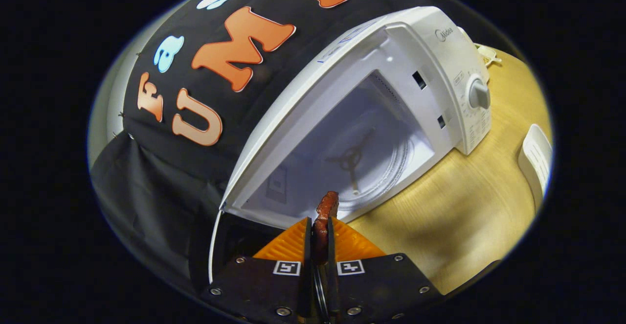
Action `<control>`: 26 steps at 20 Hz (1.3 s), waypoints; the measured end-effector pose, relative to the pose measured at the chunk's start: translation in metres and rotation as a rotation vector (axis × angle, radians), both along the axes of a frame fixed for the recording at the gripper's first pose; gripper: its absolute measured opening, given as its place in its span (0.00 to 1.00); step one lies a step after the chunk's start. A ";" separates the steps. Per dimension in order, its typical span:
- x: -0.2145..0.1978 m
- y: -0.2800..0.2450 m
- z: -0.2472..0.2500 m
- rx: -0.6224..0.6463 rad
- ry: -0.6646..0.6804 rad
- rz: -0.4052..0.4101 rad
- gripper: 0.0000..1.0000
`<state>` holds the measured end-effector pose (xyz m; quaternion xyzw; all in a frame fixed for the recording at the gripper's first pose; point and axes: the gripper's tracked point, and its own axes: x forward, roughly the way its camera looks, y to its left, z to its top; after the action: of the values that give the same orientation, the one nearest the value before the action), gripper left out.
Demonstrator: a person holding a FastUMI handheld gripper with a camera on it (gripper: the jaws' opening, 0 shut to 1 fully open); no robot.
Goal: Open the microwave, put the food inside, and close the microwave door.
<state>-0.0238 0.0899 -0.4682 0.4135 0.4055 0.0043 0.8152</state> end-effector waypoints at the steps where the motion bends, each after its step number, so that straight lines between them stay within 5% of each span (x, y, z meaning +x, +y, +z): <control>1: 0.005 0.003 -0.005 0.003 -0.009 -0.021 0.13; 20: 0.096 0.000 -0.082 -0.025 -0.131 -0.341 0.13; 24: 0.099 -0.013 -0.088 -0.094 -0.111 -0.367 0.20; 26: 0.090 -0.018 -0.090 -0.155 -0.100 -0.325 0.42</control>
<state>0.0665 0.0720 -0.5585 0.4088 0.2913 -0.1380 0.8538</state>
